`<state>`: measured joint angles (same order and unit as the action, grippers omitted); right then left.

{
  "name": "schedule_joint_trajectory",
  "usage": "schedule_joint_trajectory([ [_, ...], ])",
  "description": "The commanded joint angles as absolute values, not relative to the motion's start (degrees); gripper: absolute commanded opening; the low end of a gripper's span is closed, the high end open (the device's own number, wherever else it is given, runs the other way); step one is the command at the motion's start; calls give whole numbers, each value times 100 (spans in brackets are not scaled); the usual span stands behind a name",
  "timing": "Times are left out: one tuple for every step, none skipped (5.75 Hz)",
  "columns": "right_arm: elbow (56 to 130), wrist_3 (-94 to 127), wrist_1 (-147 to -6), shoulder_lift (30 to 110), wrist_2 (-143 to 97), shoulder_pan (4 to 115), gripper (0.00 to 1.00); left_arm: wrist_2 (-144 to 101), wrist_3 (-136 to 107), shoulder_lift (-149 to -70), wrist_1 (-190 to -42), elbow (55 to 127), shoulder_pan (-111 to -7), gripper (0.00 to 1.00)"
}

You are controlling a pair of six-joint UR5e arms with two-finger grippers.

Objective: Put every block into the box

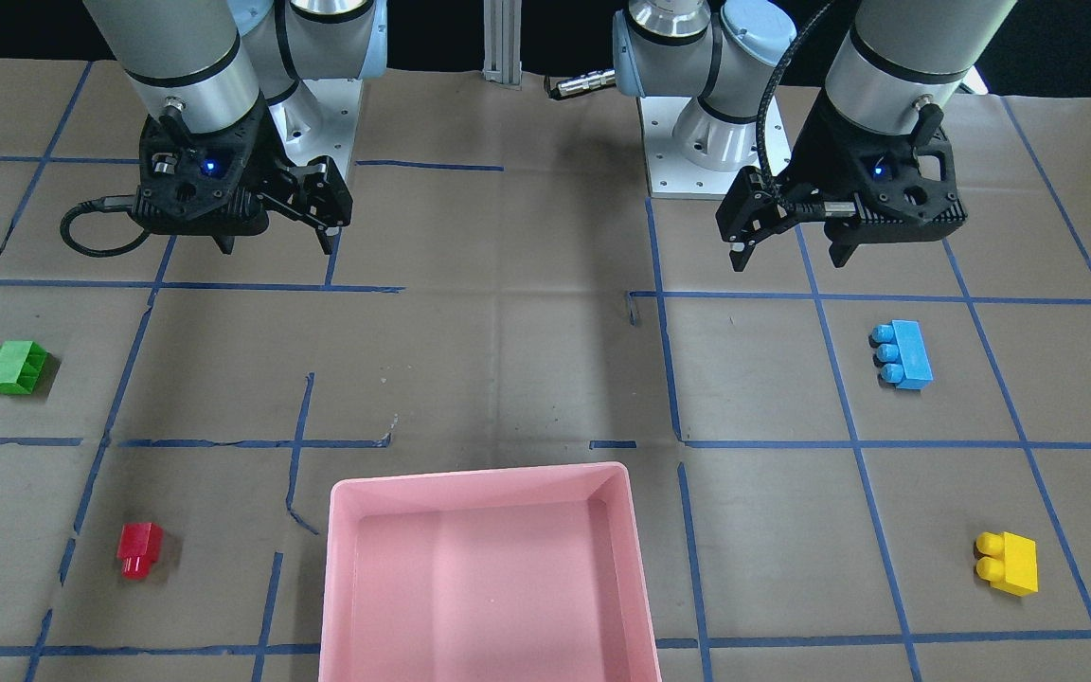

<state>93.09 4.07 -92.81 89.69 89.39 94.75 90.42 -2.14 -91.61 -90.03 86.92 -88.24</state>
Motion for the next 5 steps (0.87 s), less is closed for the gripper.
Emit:
schedule_joint_trajectory([
  [9325, 404, -9413, 8956, 8930, 9475, 100, 9044, -211, -9167, -8991, 8701, -8824, 100],
  [9325, 404, -9413, 8947, 8930, 9483, 100, 9044, -220, -9158, -8991, 8719, -8824, 100],
  [9325, 413, -9413, 8956, 8930, 9475, 100, 9044, -220, -9158, -8991, 8719, -8824, 100],
  [9325, 404, -9413, 8947, 8930, 9475, 100, 9044, -211, -9123, -8991, 8710, -8824, 100],
  [9334, 396, -9413, 8939, 8938, 9475, 100, 9035, -211, -9097, -9009, 8701, -8824, 100],
])
